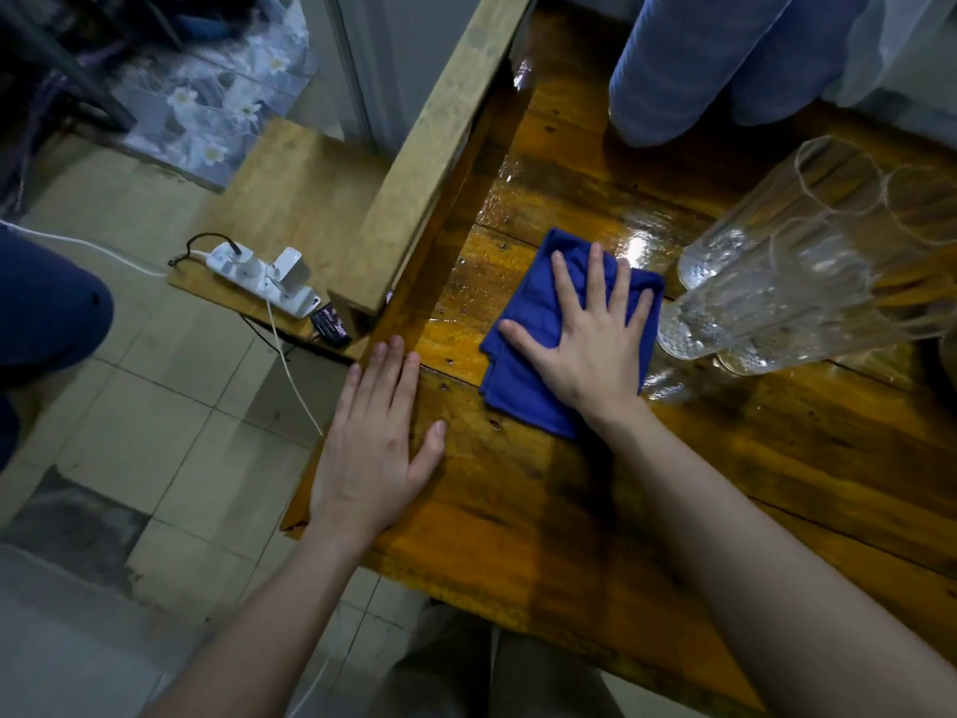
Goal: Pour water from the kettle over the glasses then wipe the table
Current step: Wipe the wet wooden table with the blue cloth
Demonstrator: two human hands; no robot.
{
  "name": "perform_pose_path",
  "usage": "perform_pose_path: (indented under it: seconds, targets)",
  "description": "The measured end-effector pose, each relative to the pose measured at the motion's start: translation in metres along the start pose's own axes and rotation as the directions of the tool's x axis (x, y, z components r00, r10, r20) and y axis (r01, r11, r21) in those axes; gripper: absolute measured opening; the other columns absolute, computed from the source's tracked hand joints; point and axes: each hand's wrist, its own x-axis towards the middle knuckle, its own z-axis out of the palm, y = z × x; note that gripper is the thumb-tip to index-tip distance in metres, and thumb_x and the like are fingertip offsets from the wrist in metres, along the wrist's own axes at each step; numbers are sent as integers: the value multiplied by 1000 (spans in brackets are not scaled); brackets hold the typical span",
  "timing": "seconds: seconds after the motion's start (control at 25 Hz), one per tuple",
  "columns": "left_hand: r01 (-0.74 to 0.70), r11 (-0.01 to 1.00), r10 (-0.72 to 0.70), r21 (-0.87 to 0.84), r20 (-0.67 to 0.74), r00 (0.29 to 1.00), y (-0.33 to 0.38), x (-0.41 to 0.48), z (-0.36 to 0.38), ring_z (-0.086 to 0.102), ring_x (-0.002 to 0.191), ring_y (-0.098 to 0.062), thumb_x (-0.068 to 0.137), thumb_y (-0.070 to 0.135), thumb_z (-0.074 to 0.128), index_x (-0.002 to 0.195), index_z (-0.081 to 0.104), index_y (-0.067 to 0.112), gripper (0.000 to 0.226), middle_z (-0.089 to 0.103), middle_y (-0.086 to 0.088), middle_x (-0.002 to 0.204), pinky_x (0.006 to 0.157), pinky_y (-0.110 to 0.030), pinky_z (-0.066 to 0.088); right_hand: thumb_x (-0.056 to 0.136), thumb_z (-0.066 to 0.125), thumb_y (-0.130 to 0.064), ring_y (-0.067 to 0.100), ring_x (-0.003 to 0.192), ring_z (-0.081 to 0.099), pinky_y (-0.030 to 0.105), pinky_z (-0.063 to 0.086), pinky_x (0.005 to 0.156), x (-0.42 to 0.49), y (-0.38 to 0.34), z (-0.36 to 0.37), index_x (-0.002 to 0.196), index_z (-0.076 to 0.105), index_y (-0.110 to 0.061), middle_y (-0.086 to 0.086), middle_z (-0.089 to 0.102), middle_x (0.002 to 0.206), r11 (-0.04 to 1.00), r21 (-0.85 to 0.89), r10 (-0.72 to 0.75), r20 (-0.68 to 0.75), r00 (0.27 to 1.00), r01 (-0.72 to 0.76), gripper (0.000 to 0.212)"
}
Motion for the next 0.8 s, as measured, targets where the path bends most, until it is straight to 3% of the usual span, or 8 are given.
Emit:
perform_pose_path:
  seconds: [0.52, 0.8]
  targets:
    - [0, 1000, 1, -29, 20, 1000, -1, 1, -2, 4, 151, -20, 98, 47, 36, 154, 18, 8, 71, 11, -11, 163, 121, -46, 16, 71, 15, -95, 37, 151, -6, 66, -4, 116, 110, -5, -17, 156, 3, -38, 2, -8, 166, 1000, -11, 7, 47, 999, -6, 103]
    - [-4, 999, 4, -34, 9, 1000, -2, 2, -1, 4, 151, -20, 98, 46, 37, 154, 18, 8, 70, 10, -11, 163, 122, -45, 14, 71, 16, -96, 37, 151, -7, 66, -5, 116, 115, -5, -17, 156, 4, -38, 3, -6, 166, 1000, 3, 8, 31, 1000, -8, 103]
